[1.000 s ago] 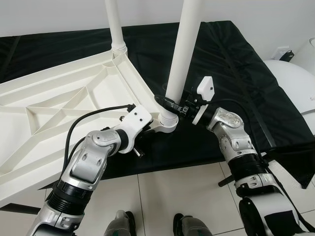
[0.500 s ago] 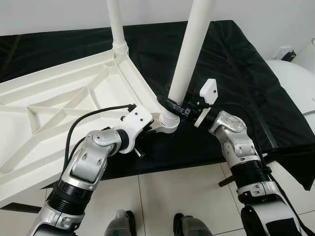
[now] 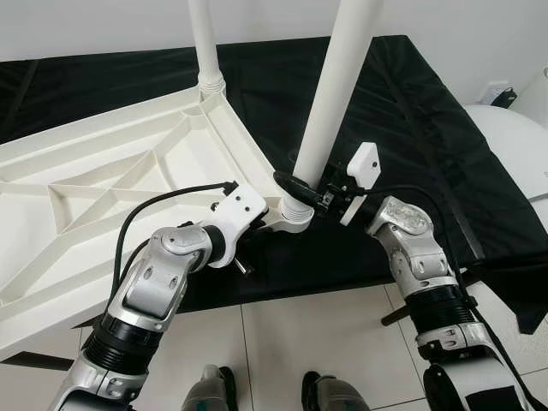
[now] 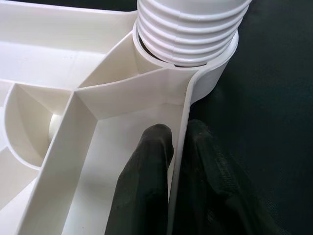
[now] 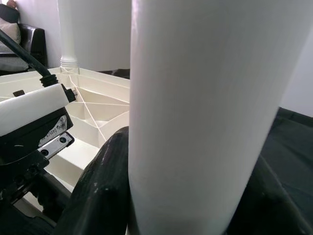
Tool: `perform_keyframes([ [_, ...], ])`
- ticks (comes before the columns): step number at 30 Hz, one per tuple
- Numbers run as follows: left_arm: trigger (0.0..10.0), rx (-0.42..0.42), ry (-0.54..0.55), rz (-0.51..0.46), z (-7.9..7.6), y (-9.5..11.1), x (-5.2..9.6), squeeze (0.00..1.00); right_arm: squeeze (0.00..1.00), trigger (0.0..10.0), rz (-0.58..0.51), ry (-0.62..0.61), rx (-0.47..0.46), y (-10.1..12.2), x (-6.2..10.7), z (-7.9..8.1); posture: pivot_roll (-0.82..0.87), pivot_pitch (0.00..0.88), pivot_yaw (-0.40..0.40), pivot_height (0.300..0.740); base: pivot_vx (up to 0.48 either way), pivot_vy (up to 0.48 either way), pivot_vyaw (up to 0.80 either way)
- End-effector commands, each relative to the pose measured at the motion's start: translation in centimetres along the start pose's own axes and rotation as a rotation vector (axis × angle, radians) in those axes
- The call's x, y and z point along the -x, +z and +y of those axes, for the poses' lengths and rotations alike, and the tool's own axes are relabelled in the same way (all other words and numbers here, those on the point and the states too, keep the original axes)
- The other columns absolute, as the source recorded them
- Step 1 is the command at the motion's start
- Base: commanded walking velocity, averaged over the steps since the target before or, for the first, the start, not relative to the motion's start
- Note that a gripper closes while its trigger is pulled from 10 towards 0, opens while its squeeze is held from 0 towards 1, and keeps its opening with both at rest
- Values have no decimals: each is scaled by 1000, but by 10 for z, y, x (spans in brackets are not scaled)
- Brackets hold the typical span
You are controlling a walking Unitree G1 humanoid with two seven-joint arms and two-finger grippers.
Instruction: Building children table
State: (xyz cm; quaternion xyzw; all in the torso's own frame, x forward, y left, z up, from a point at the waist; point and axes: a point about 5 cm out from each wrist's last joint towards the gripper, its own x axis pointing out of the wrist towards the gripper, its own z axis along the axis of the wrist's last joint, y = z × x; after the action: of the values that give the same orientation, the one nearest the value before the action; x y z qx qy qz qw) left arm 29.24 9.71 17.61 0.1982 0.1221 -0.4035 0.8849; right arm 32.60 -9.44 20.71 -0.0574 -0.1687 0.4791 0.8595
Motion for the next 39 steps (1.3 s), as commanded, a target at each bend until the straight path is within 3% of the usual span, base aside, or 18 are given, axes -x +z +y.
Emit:
perform_keyframes([
  [1,10000,-23,56,-51,1,12,1,0,0,10000,47,70,-52,-14,-4,18,-75,167,-3,740,0,0,0],
  [25,10000,-21,57,-51,1,12,1,0,0,10000,31,-159,-68,-17,-4,21,-81,176,-5,740,0,0,0],
  [39,10000,-22,57,-56,2,13,0,0,0,10000,16,-232,-55,-15,-3,26,-86,178,-2,740,0,0,0],
])
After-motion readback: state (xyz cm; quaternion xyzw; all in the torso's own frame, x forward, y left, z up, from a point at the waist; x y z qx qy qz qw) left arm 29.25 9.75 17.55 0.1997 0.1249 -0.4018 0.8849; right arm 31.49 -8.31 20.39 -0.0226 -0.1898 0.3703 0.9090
